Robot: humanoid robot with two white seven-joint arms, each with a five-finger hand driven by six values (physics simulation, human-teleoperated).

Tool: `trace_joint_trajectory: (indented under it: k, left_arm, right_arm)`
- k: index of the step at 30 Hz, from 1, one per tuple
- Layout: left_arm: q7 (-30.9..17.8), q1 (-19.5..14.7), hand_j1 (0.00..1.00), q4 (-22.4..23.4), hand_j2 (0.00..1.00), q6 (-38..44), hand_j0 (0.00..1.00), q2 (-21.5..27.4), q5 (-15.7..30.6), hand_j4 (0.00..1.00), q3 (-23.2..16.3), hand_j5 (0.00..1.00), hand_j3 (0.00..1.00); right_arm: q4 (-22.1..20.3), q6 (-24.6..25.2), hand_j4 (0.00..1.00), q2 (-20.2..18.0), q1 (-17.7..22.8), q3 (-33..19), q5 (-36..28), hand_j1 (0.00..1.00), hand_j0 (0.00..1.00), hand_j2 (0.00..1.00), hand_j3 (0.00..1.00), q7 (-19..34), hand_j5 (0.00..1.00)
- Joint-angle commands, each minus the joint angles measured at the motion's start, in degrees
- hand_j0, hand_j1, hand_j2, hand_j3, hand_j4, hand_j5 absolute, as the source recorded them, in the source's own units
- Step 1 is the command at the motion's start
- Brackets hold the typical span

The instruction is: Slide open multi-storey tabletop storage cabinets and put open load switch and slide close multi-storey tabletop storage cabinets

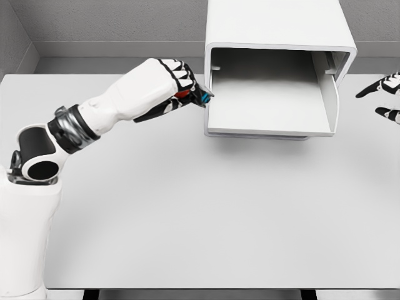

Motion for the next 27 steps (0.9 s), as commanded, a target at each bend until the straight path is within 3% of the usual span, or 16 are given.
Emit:
trace_joint_trajectory:
  k: [1,17,27]
  left_arm:
    - [0.04,0.00,0.40,-0.04,0.40,0.19,0.40,-0.53,0.41,0.40,-0.14,0.40,0.40]
    - [0.04,-2.11,0.40,1.18,0.40,0.19,0.40,-4.05,-1.26,0.40,-3.56,0.40,0.40]
    - [0.04,-3.52,0.40,3.65,0.40,0.19,0.40,-7.65,-5.31,0.40,-5.32,0.40,0.40]
  right_arm:
    - [-0.01,0.12,0.64,0.03,0.00,-0.03,-0.24,0.64,0.64,0.64,0.64,0.09,0.64]
    - [-0.45,0.12,0.68,0.21,5.63,0.06,2.40,0.68,0.68,0.68,0.68,0.09,0.68]
    - [-1.95,0.12,0.68,0.39,9.32,0.41,3.98,0.68,0.68,0.68,0.68,0.09,0.68]
